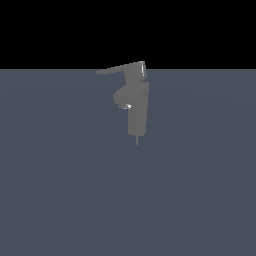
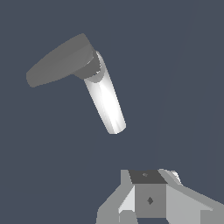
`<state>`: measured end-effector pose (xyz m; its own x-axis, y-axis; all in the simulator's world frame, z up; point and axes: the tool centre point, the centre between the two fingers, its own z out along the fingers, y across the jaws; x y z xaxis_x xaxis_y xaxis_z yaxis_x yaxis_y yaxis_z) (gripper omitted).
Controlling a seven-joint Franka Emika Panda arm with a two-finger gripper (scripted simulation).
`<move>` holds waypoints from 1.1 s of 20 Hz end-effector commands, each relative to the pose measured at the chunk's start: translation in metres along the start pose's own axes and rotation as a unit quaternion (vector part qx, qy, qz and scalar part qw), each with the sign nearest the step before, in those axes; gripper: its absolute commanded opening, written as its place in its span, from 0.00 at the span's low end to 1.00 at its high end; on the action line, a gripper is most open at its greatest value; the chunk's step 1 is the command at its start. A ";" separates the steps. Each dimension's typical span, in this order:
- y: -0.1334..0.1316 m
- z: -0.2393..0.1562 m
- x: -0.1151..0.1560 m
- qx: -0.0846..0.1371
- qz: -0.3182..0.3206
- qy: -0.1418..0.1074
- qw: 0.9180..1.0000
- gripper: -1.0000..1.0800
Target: Turn on the faucet by rotating a designated handle.
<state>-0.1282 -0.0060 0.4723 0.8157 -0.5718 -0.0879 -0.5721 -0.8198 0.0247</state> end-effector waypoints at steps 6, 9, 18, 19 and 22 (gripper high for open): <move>-0.032 0.010 0.032 -0.006 0.087 -0.005 0.996 0.00; -0.045 0.015 0.044 -0.008 0.122 -0.007 0.993 0.00; -0.084 0.038 0.080 -0.015 0.223 -0.012 0.975 0.00; -0.088 0.041 0.084 -0.016 0.235 -0.013 0.972 0.00; -0.101 0.051 0.096 -0.019 0.268 -0.014 0.963 0.00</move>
<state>-0.0051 0.0213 0.4159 0.4336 -0.8974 -0.0822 -0.8916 -0.4404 0.1051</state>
